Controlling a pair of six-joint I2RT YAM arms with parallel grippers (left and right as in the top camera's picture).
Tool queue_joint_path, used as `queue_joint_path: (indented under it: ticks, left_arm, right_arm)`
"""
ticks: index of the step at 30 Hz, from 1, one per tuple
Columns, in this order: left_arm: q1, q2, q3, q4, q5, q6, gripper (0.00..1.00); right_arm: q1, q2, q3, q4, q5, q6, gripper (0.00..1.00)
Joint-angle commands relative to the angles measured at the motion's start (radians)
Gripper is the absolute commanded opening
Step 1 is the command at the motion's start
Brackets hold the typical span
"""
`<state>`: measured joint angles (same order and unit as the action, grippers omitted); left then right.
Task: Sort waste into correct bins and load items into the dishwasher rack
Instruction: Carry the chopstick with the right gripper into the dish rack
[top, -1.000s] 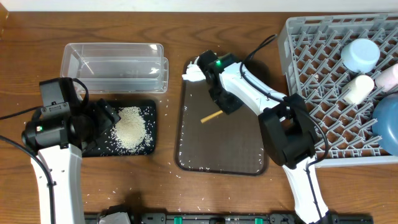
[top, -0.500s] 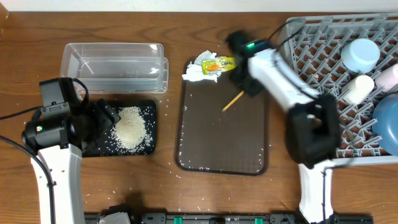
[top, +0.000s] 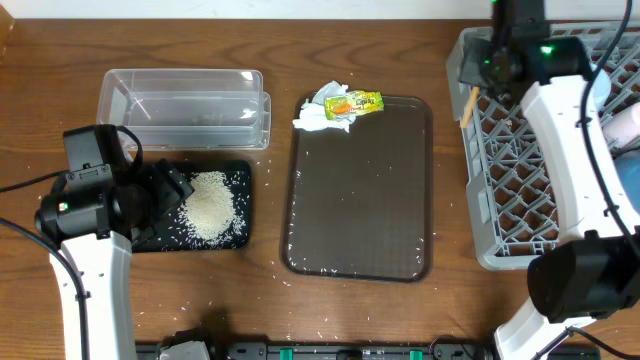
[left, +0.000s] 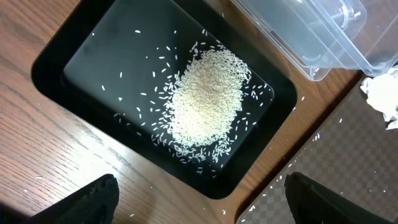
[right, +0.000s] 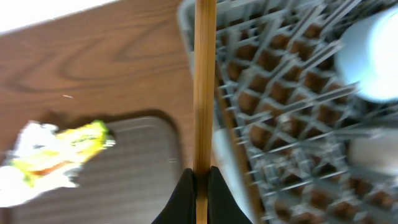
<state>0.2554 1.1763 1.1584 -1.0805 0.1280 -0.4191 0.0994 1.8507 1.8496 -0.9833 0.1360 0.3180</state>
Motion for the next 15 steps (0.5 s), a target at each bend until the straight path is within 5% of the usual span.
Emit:
queue_joint_path:
  ticks: [1, 15]
  left_arm:
    - [0.006, 0.000, 0.013, -0.004, -0.002, 0.002, 0.88]
    - [0.006, 0.000, 0.013, -0.004, -0.002, 0.002, 0.88]
  right_arm:
    - [-0.041, 0.018, 0.000, -0.002, 0.017, -0.218, 0.01]
    - [-0.116, 0.082, -0.001, -0.012, 0.013, -0.372, 0.01]
